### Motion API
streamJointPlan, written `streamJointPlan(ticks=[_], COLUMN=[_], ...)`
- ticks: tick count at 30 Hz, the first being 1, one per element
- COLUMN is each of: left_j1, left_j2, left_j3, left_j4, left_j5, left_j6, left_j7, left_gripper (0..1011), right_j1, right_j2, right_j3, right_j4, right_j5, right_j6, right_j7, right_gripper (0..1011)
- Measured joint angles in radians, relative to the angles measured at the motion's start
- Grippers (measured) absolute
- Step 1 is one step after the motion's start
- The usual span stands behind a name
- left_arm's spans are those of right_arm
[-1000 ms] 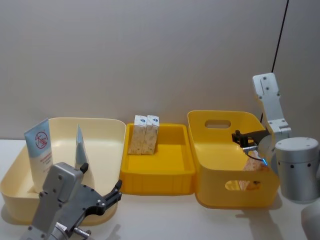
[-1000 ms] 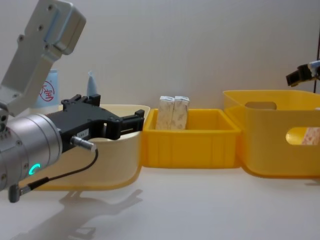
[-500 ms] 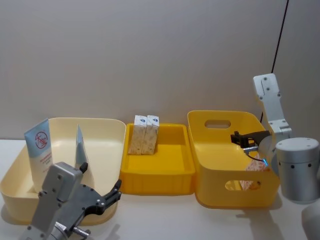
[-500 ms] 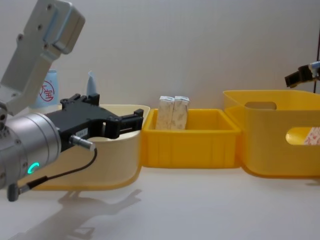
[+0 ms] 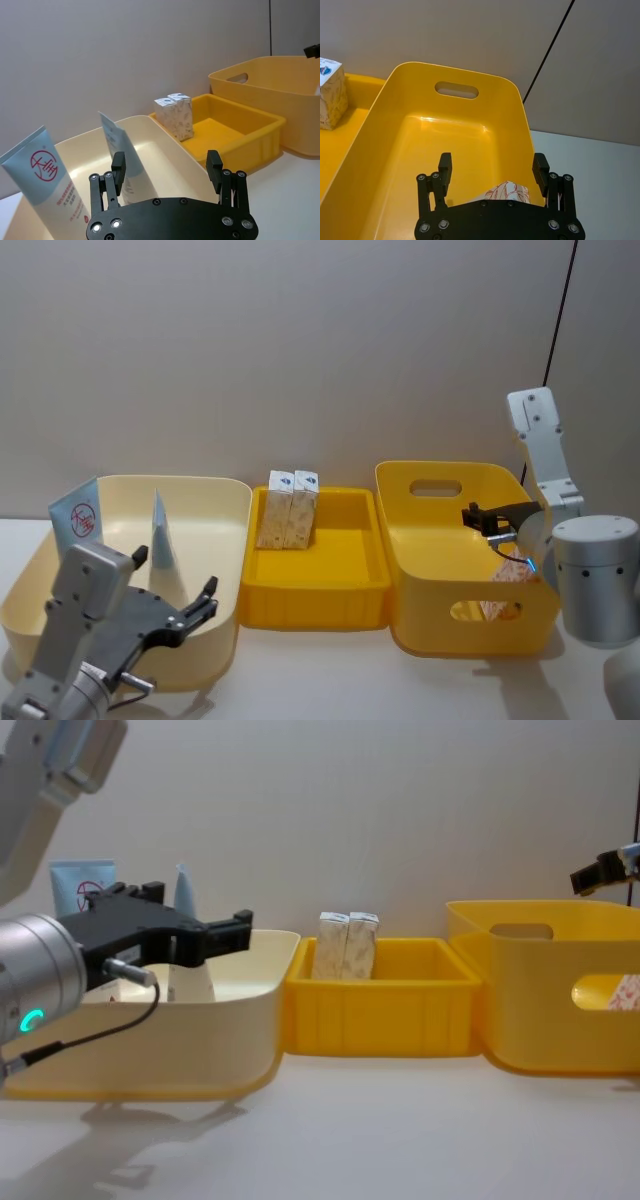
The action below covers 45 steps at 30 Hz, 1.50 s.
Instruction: Bimanual collaborative sorting of washing and personal care products
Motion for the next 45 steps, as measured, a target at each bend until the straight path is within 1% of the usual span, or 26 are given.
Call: streamJointPlan(ticks=[7,8,17,24,35,45], left_j1=[-0.02,-0.02,-0.07,-0.121,-0.194,-0.228], left_j2=[-0.01,-0.01,-0.032,-0.053,-0.084,-0.103], left_j3=[-0.03,-0.03,-0.053,-0.068,-0.076,-0.075], left_j4=[0.039,0.039,0.127,0.213,0.32,0.362], left_j5=[-0.028,-0.028,-0.065,-0.094,-0.116,-0.118], left_j6=[0.001,0.001,-0.001,-0.008,-0.012,-0.019], left_j7=[-0.015,-0.015,-0.057,-0.097,-0.15,-0.177], left_gripper=[1003,1003,1003,1003,1003,1003], right_j1=[0.0,0.0,0.0,0.0,0.0,0.0], right_j2=[0.0,0.0,0.0,0.0,0.0,0.0], right_j3=[0.0,0.0,0.0,0.0,0.0,0.0], right_j4=[0.0,0.0,0.0,0.0,0.0,0.0], right_j5=[0.0,0.0,0.0,0.0,0.0,0.0], right_j6=[0.0,0.0,0.0,0.0,0.0,0.0], right_j7=[0.0,0.0,0.0,0.0,0.0,0.0], right_gripper=[1001,1001,1001,1001,1001,1001])
